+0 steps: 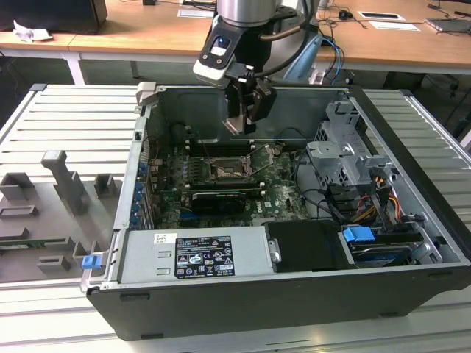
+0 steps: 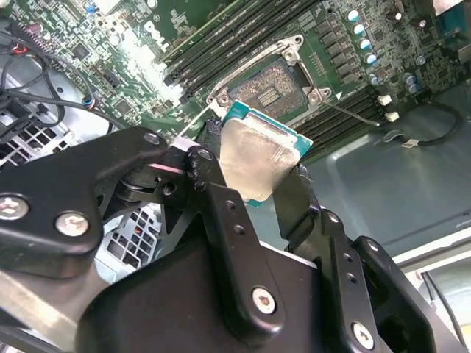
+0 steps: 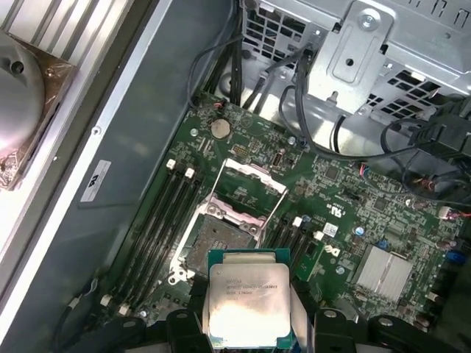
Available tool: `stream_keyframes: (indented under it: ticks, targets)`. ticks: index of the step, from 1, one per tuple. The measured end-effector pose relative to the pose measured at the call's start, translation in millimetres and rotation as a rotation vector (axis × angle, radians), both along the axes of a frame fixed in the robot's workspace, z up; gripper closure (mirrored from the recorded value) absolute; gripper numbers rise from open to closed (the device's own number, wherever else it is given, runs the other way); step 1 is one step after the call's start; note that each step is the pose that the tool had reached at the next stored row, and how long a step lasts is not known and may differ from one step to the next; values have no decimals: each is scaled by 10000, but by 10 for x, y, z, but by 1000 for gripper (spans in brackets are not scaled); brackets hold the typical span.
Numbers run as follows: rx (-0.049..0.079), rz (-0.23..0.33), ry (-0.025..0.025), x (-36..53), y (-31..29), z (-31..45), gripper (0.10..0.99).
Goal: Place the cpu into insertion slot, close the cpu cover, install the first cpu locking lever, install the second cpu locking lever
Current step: 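Place the cpu into insertion slot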
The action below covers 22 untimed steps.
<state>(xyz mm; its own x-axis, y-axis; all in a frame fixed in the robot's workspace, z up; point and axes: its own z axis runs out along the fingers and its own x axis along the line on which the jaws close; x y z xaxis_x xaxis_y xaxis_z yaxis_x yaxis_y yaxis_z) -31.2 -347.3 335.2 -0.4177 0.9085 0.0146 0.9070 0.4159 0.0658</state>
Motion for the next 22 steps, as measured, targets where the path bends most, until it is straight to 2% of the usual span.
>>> stream_keyframes:
  ticks: [15,22]
  targets:
    - [0,-865,0,0,0,-26,557]
    - [1,-1000,0,0,0,-52,557]
